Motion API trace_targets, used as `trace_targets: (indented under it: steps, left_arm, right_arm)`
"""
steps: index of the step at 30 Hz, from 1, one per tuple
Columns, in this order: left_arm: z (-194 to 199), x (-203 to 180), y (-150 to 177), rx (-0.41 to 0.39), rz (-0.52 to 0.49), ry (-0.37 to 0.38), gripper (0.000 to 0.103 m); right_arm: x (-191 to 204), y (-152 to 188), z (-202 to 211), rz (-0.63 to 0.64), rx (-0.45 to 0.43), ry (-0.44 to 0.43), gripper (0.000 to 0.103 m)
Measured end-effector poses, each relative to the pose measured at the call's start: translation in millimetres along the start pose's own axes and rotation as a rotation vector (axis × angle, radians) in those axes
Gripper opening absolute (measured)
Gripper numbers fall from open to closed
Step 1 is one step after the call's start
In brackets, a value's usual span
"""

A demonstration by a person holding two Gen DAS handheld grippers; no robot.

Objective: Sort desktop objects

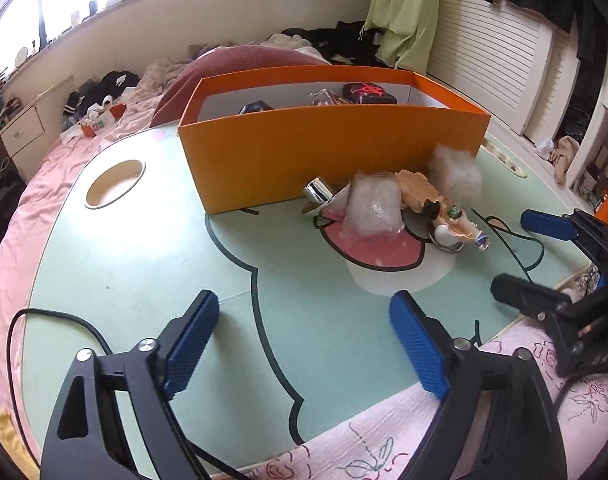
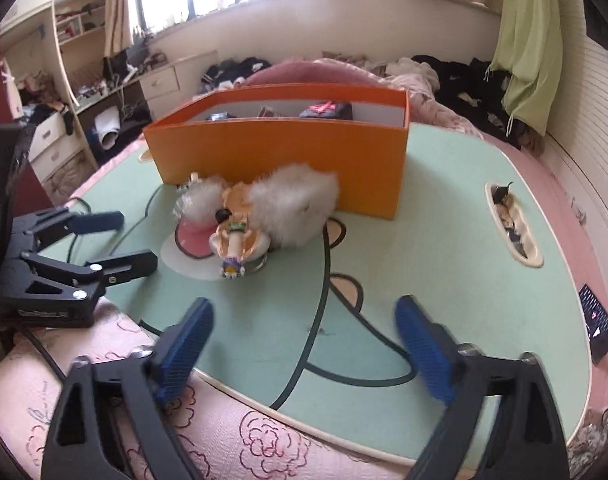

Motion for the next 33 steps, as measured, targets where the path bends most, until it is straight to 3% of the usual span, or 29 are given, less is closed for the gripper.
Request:
trace_targets:
  steps: [2,3,33]
  left_arm:
    - [-2.0,0.7,3.2,0.000,0.008,-0.008,0.102]
    - [-2.6,1.7,4.0,-0.006,0.011,-0.009,0.103]
    - [-4.5,9.3,2.3,-0.021,0.018,-0.014,0.103]
  right_arm:
    - [1.0,0.6,-0.1,0.009,-0.005,0.009,0.099]
    - [0.9,1.0,0.1,0.011,-0.007,0.007,0.100]
    - [1.7,2.3,0.6,0.007,-0.017,0.005,0.103]
Point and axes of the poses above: each gripper's, at about its wrist camera, not at the fingertips, and z roughly against the way its jaws point, x to its left, y to its underside, the point moved 3 cm from there along -z, roughly the way its jaws point, and after that the axes turned 4 degrees about -z, right-handed, at the moved point
